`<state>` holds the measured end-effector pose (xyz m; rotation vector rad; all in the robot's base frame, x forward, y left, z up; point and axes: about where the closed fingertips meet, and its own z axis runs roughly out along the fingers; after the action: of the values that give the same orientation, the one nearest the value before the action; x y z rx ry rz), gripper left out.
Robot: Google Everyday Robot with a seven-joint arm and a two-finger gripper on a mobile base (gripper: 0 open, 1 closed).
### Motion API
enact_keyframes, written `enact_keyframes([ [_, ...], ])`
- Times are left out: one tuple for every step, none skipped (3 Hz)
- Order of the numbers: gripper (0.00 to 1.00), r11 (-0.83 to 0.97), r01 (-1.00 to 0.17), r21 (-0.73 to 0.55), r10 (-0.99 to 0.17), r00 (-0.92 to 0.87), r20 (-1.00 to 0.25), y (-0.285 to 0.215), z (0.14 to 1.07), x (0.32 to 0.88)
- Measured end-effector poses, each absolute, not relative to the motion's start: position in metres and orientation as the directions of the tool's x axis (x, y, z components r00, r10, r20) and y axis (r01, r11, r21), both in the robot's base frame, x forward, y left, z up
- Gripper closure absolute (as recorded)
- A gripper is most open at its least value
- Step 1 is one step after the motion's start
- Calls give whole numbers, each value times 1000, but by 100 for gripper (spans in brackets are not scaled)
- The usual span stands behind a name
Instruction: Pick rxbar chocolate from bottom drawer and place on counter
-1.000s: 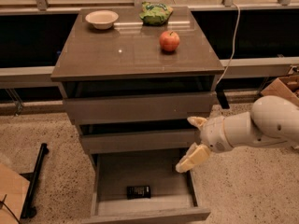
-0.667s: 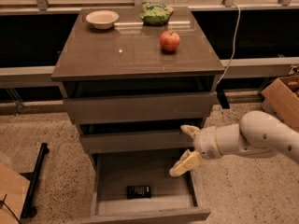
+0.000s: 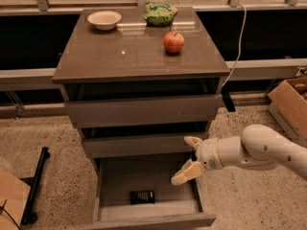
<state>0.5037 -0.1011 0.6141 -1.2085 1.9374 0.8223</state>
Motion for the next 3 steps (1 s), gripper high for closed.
enact_keyframes([
  [0,357,-917,178,-433,-331,-838,-84,579,525],
  [0,325,-919,222,-390,-344,-854,-66,526,544],
  [0,303,-916,264,-343,-363,-866,-61,477,555],
])
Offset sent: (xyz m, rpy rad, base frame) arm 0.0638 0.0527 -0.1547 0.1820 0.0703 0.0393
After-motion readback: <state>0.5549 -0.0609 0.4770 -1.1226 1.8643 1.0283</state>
